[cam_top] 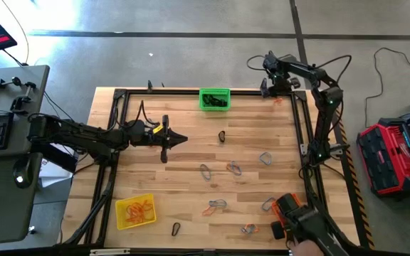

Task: Sort rubber bands into baskets
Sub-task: Put the orange rubber band into the yellow bin

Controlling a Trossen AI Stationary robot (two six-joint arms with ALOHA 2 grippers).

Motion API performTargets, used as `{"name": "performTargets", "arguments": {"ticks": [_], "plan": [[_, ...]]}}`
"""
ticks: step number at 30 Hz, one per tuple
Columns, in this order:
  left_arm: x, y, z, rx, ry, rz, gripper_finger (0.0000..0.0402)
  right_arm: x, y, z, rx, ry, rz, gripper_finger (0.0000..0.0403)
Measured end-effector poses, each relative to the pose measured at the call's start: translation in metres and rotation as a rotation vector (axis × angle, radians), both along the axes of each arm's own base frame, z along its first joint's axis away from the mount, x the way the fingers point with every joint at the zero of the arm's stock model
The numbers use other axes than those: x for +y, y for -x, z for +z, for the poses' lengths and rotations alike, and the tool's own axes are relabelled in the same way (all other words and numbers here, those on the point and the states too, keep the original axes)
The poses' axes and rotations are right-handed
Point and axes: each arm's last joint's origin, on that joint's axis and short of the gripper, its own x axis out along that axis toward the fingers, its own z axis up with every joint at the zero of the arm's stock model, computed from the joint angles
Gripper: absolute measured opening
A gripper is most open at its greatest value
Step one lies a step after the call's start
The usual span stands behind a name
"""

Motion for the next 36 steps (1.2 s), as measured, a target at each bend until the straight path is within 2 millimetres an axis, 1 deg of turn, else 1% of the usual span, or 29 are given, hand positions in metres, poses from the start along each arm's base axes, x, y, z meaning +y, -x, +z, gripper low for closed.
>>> {"name": "performTargets", "arguments": {"ticks": [4,8,11,15,17,22,25,29,32,34,36], "plan": [[0.0,0.0,0.0,0.0,0.0,0.0,0.0014,-0.002,0.002,-0.007,-0.001,-0.022,-0.012,0.0158],[0.0,0.0,0.0,0.0,0.0,0.0,0.0014,-0.003,0.001,-0.011,0.002,-0.032,-0.011,0.0136],[0.0,0.0,0.0,0.0,0.0,0.0,0.0014,-0.003,0.001,-0.011,0.001,-0.034,-0.009,0.01],[0.0,0.0,0.0,0.0,0.001,0.0,0.0014,-0.003,0.003,-0.011,-0.027,-0.05,-0.019,0.0029],[0.0,0.0,0.0,0.0,0.002,0.0,0.0014,-0.002,0.004,-0.011,-0.03,-0.066,-0.014,0.0008],[0.0,0.0,0.0,0.0,0.002,0.0,0.0014,0.003,0.006,-0.011,-0.019,-0.125,0.009,0.0011],[0.0,0.0,0.0,0.0,0.001,0.0,0.0014,0.005,0.006,-0.005,-0.022,-0.13,0.029,0.0002],[0.0,0.0,0.0,0.0,0.001,0.0,0.0014,0.008,0.006,0.002,-0.043,-0.133,0.028,0.0004],[0.0,0.0,0.0,0.0,0.001,0.0,0.0014,0.01,0.007,0.003,-0.028,-0.143,0.021,0.0004],[0.0,0.0,0.0,0.0,0.001,0.0,0.0014,0.01,0.007,0.004,0.005,-0.135,0.024,0.0012],[0.0,0.0,0.0,0.0,0.001,0.0,0.0014,0.011,0.006,0.004,0.021,-0.128,0.04,0.0031]]}}
